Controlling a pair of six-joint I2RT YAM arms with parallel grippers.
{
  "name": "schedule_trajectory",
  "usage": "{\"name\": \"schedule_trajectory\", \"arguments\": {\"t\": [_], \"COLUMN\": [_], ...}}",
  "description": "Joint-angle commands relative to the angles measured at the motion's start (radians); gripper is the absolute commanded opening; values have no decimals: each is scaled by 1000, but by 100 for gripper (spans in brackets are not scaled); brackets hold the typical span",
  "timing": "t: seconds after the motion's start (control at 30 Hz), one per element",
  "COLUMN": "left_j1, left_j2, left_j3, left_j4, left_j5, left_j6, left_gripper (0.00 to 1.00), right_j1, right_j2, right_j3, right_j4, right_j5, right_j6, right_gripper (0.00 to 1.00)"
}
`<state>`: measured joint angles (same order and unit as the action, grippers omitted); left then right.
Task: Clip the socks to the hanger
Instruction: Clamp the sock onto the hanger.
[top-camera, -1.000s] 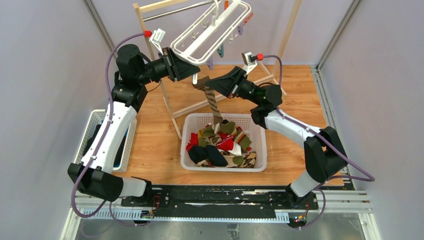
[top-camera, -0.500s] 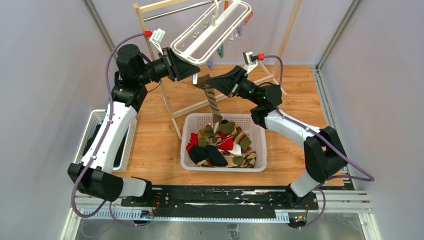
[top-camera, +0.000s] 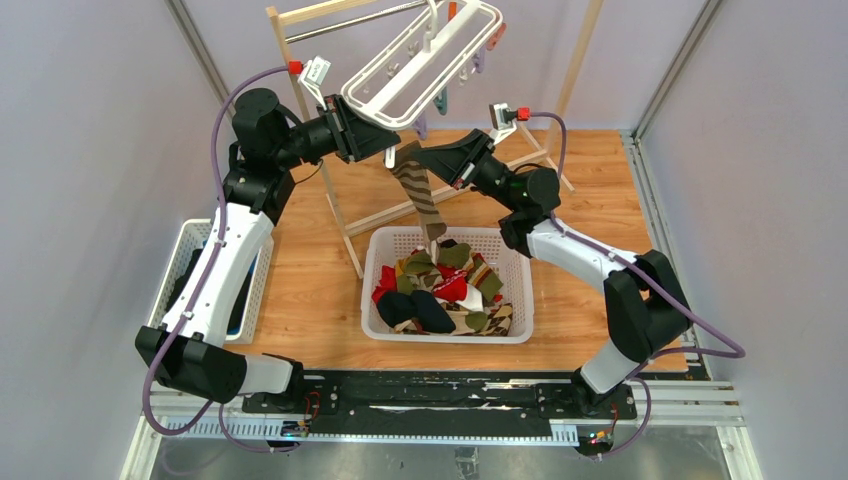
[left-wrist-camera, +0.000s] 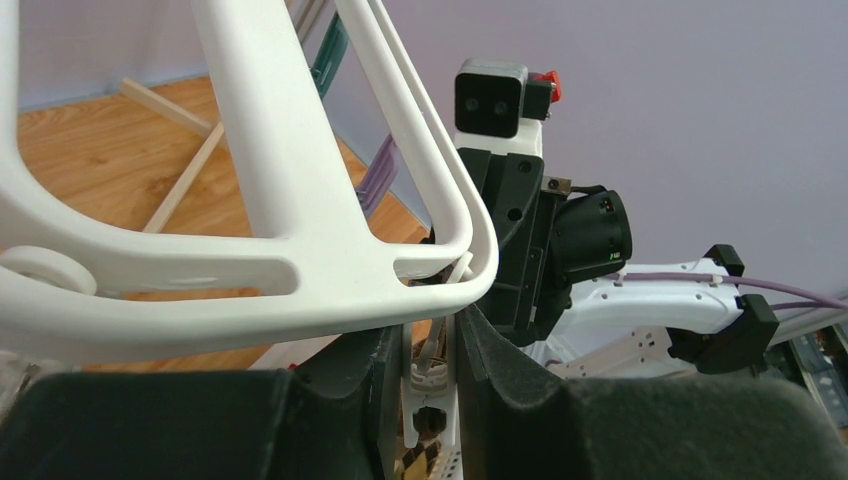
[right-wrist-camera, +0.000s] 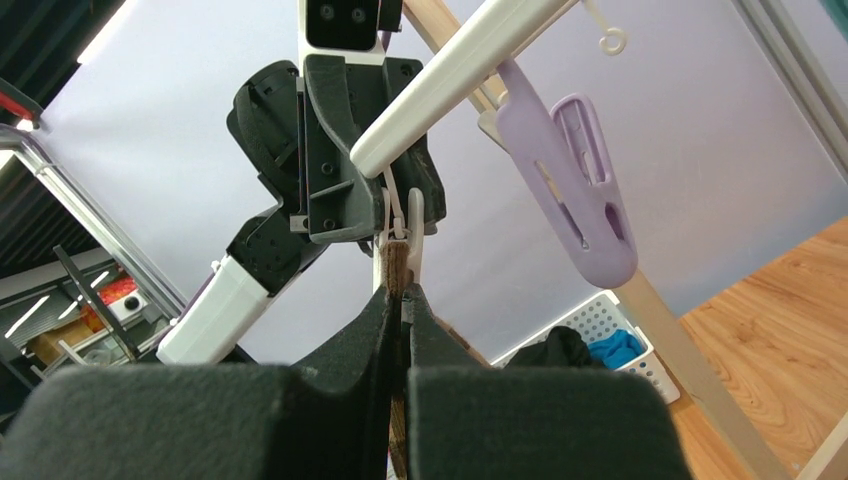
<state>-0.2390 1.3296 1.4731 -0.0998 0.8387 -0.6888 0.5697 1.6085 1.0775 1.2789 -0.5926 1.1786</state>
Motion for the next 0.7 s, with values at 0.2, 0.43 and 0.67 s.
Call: {"name": "schedule_trajectory", "arguments": {"t": [0.2,0.43,0.67], "left_j1": [-5,-5,-5], "left_j2": [-1,-7,-13], "left_j3": [15,13,14], "left_j4": [-13,-23,-24], "left_j5": [20,-26,-45], "left_j6": [20,33,40], "left_gripper": [0,21,13], "right_j1": [16,31,34], "right_j2": [9,6,-4], "right_j3": [10,-1,-13], "right_j4": [77,82,76], "right_j5": [49,27,18], "right_j6": [27,27,26], "right_gripper": [0,0,0]}}
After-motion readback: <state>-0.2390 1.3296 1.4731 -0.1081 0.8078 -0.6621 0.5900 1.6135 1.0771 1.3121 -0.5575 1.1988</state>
